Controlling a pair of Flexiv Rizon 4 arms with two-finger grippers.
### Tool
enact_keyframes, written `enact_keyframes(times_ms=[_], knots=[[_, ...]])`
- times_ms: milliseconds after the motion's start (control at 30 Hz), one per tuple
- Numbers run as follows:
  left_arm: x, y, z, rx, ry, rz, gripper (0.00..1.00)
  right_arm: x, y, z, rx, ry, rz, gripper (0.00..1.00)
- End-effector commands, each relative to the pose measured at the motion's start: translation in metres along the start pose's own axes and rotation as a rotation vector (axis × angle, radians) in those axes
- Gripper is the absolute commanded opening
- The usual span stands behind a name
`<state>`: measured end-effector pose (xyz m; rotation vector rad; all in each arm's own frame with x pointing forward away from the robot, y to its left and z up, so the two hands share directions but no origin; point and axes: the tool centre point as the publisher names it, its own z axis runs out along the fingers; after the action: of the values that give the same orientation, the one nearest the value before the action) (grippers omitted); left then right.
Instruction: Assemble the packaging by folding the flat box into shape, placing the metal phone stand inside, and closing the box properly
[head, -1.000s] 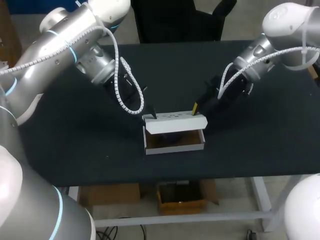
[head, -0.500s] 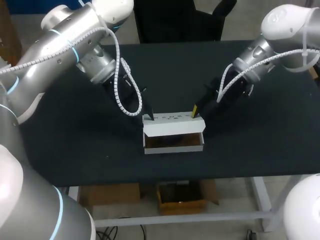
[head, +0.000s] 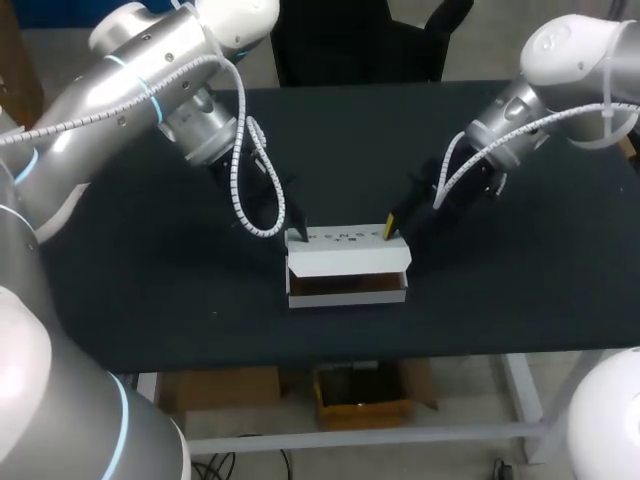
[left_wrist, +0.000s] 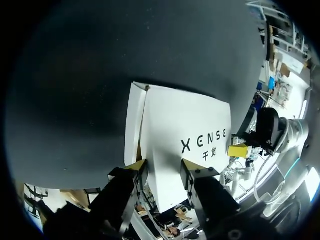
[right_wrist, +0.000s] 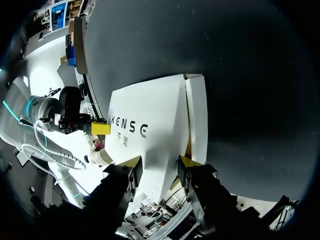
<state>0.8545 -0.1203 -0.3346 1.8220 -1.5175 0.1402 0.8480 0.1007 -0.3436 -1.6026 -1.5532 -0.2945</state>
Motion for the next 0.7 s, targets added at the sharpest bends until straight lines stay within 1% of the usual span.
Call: enact_keyframes(times_ms=[33, 333, 500, 700], knots=[[0.001, 0.009, 0.001, 0.035, -0.008, 0.012, 0.44, -0.001, 0.004, 0.001, 0.008, 0.002, 0.0, 0.44], [0.001, 0.015, 0.004, 0.093, -0.036, 0.056, 0.44, -0.003, 0.006, 0.003, -0.016, -0.029, 0.044, 0.45], [0.001, 0.019, 0.005, 0.114, -0.049, 0.072, 0.44, -0.003, 0.008, 0.005, -0.024, -0.034, 0.051, 0.45], [0.0, 0.022, 0.005, 0.158, -0.081, 0.083, 0.44, -0.003, 0.009, 0.008, -0.025, -0.037, 0.051, 0.45]])
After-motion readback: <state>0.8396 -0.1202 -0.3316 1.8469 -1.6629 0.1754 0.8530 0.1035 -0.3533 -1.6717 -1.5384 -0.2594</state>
